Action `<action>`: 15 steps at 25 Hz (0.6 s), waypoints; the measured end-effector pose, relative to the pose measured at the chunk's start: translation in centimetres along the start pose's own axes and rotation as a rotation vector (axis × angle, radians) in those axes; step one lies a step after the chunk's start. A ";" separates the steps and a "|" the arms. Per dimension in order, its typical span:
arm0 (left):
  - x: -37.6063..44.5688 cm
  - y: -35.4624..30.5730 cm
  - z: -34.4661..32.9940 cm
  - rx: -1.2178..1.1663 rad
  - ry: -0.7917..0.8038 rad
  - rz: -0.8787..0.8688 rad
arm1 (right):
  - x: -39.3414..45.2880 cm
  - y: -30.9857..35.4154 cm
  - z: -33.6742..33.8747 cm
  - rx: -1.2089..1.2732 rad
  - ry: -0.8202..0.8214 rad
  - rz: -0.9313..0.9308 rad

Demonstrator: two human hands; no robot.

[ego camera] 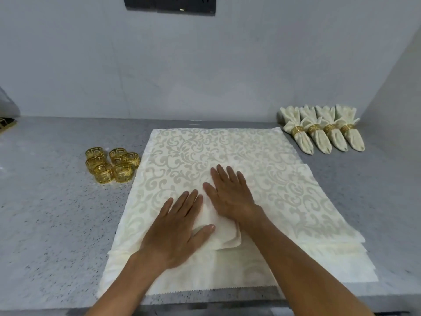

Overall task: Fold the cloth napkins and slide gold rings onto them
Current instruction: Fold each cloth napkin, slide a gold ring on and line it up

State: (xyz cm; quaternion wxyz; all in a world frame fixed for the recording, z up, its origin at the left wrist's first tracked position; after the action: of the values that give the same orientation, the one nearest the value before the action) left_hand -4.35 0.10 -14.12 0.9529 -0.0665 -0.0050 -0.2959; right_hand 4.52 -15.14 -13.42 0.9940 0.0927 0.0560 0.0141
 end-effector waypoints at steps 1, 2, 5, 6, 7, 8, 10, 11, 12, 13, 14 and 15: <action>0.0 0.0 -0.1 0.003 0.000 0.004 | 0.3 -1.1 0.4 0.047 -0.033 0.023; -0.1 0.0 -0.1 0.000 -0.005 0.004 | 0.8 -2.6 1.5 0.122 -0.107 0.045; 0.0 0.1 -0.3 -0.003 -0.020 0.000 | 3.0 -10.3 6.1 0.105 -0.242 -0.091; 0.1 0.0 -0.4 -0.001 -0.016 0.005 | 3.6 -13.1 7.4 -0.027 -0.205 -0.165; 0.1 0.0 -0.4 -0.001 -0.020 0.005 | 4.1 -15.7 8.3 -0.143 -0.148 -0.242; 0.1 -0.1 -0.3 -0.005 -0.025 0.005 | 4.5 -17.9 8.8 -0.188 -0.076 -0.313; 0.2 -0.2 0.0 -0.022 -0.017 0.011 | 5.2 -20.7 9.2 -0.036 0.064 -0.422; 0.2 -0.3 -0.1 -0.034 -0.009 0.014 | 5.3 -21.5 9.4 0.092 0.109 -0.457; 0.2 -0.3 0.0 -0.046 -0.007 0.020 | 5.4 -22.2 9.5 0.197 0.116 -0.475; 0.2 -0.3 0.2 -0.059 -0.014 0.024 | 5.3 -22.5 9.5 0.276 0.087 -0.474; 0.1 -0.4 0.4 -0.068 -0.022 0.019 | 5.0 -22.5 9.7 0.326 0.018 -0.467; 0.1 -0.6 0.6 -0.059 -0.037 0.003 | 4.1 -22.2 9.9 0.336 -0.085 -0.459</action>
State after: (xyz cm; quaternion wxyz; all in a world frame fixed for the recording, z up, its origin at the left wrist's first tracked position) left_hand -4.59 -0.32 -13.43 0.9507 -0.1002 -0.0137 -0.2933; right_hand 10.15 -38.60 -8.31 0.9433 0.2418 0.0353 -0.2245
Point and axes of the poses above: each hand's wrist, its own x-axis towards the middle knuckle, its own z-axis out of the back of the hand, y = z × x, the point moved 3 cm from there along x, towards the middle knuckle, and after that the axes turned 15 degrees about -z, right-handed, at the moved point
